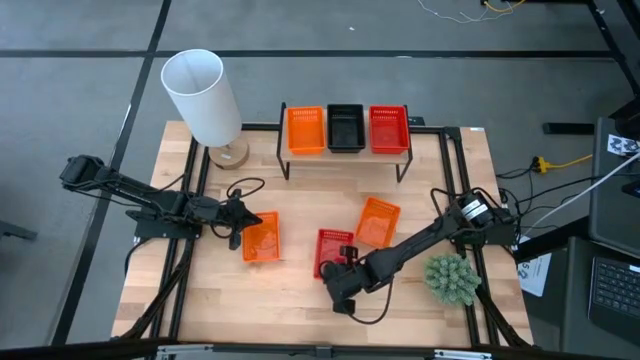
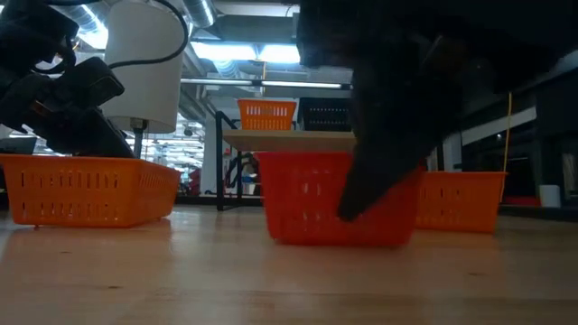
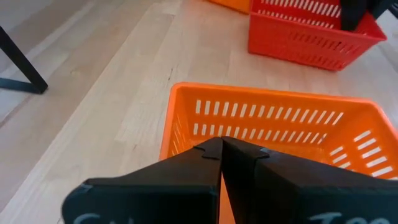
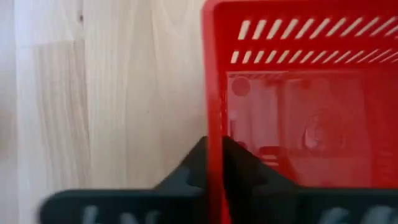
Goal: Stack baskets on shelf by color
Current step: Stack the red basket on the orange basket on the top shelf
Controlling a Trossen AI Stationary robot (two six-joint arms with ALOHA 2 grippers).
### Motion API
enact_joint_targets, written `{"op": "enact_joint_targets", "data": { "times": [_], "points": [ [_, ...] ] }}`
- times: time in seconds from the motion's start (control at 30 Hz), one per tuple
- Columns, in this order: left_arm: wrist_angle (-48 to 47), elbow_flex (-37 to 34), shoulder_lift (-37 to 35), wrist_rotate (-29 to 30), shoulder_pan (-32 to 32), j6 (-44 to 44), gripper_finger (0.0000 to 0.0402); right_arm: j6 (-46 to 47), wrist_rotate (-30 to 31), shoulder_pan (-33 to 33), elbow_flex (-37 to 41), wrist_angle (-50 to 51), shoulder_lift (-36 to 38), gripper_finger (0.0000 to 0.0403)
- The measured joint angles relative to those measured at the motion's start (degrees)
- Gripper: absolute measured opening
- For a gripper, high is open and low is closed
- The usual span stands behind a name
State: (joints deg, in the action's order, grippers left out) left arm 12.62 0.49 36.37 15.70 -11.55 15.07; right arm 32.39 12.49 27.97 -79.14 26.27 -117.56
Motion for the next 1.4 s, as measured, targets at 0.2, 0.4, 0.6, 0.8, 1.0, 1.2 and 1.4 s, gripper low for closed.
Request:
{"op": "enact_joint_targets", "data": {
  "times": [0.2,0.4,0.6,0.8,1.0,1.2,1.4],
  "points": [
    [-0.20,0.00,0.01,-0.07,0.00,-0.01,0.0000,-6.99,2.05,0.03,-11.24,10.30,0.13,0.0004],
    [-0.17,0.00,0.01,-0.12,0.00,0.00,0.0000,-16.12,20.52,0.63,-29.92,35.03,0.44,0.0002],
    [-0.18,0.00,0.01,-0.14,0.00,0.00,0.0000,-14.98,38.04,-0.09,-44.66,60.88,0.44,0.0001],
    [-0.48,0.00,-0.01,-0.17,0.02,0.00,0.0000,-23.99,42.14,-3.27,-47.61,63.60,5.25,0.0000],
    [-0.69,0.00,-0.01,-0.12,-0.16,0.59,0.0000,-28.13,42.63,-13.13,-41.40,63.64,18.46,0.0000],
    [-1.22,-0.01,0.00,0.11,-0.83,2.56,0.0000,-33.69,31.39,-27.60,-29.78,59.45,33.00,0.0000],
    [-1.17,-0.01,0.00,2.83,-0.83,2.57,0.0000,-48.72,14.18,-40.56,-11.70,42.77,43.31,0.0000]
  ]
}}
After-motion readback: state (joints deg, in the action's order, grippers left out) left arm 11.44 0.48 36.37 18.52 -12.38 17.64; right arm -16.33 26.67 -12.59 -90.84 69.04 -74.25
